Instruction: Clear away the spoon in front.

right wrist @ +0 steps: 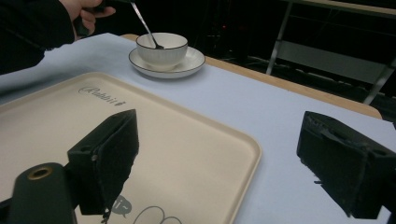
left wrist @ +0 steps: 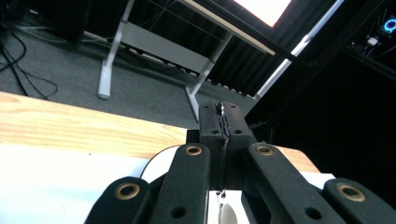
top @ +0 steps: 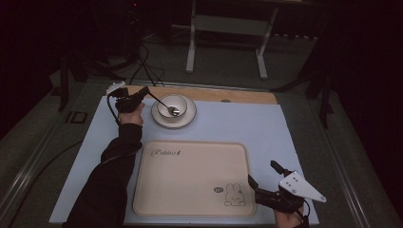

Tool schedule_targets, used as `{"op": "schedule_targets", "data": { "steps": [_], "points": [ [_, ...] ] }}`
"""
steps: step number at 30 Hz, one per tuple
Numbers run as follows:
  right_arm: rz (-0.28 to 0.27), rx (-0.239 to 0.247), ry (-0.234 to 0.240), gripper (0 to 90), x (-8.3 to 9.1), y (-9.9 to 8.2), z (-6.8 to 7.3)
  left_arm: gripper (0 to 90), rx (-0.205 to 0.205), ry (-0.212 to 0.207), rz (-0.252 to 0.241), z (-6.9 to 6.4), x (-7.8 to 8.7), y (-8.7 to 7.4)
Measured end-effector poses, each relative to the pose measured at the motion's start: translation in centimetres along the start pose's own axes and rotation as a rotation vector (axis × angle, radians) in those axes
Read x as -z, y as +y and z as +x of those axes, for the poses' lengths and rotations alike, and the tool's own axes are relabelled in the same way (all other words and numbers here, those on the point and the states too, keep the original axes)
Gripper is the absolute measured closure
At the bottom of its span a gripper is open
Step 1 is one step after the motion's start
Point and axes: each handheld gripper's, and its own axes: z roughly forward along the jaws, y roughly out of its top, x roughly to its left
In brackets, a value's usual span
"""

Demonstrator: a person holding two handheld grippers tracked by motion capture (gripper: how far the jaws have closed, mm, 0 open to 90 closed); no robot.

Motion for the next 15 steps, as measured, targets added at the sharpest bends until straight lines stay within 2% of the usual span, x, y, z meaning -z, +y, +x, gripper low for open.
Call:
{"op": "schedule_targets", "data": {
  "steps": [5,15],
  "points": [
    [-0.002,0.005,0.0,12.8,0.0,0.0,0.0,90.0,-0.013,-0.013,-0.003,-0.5,0.8,1.2],
    [-0.008,0.006,-0.007,12.8,0.1,0.0,0.0,90.0,-0.066,-0.04,0.011,-2.0,2.5,3.9]
  ]
}}
